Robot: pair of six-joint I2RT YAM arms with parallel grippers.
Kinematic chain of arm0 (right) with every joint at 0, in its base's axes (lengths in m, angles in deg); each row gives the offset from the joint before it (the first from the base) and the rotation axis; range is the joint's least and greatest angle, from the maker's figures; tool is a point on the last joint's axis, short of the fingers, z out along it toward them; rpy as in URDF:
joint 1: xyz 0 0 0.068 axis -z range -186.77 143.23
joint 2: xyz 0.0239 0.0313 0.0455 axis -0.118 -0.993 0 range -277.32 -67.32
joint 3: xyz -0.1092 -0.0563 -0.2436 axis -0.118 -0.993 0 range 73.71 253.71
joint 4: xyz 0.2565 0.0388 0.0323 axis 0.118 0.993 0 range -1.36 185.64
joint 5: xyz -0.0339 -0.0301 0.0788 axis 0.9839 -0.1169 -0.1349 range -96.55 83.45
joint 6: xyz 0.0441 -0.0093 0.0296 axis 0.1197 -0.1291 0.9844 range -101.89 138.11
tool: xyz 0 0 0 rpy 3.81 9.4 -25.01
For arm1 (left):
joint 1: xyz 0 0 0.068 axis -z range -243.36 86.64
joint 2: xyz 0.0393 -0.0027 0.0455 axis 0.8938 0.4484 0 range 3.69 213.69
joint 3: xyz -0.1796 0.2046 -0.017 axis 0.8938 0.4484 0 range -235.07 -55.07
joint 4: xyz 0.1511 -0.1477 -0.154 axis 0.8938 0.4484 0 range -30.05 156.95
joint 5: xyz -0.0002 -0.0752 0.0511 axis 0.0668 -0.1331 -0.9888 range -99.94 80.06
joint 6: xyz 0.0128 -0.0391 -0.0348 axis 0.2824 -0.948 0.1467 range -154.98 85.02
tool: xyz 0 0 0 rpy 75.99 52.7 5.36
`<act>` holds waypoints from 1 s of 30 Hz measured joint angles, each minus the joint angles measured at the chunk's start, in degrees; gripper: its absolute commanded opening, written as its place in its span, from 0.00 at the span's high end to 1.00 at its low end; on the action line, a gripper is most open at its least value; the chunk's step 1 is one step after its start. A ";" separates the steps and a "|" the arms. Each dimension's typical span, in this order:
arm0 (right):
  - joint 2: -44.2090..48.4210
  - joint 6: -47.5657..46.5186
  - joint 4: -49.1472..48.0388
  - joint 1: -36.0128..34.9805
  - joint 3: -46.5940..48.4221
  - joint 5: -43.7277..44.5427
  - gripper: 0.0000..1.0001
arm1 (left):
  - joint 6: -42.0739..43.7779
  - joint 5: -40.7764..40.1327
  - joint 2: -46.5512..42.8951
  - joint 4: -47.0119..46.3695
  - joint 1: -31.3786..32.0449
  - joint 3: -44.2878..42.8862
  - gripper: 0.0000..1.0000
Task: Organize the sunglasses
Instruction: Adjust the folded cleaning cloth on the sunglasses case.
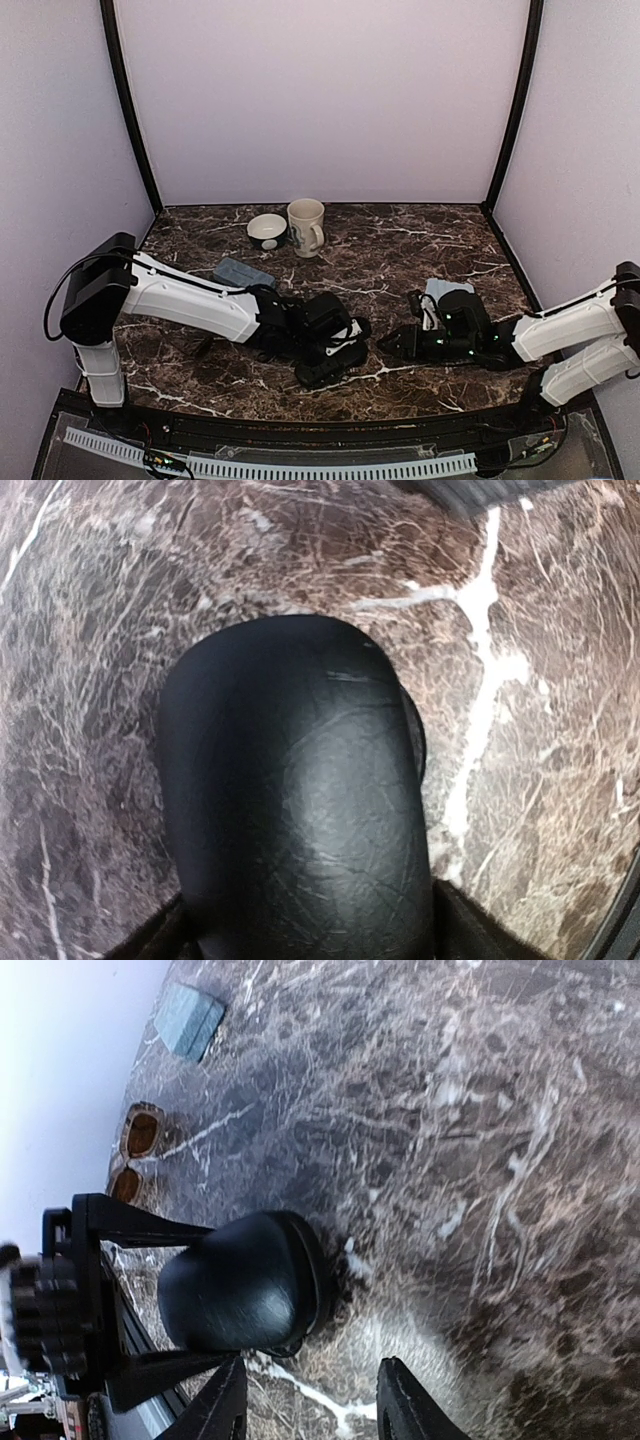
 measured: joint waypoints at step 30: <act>-13.84 -3.87 -6.97 -5.68 3.41 -5.14 0.63 | 0.00 6.64 -0.52 -0.85 -2.71 0.48 0.42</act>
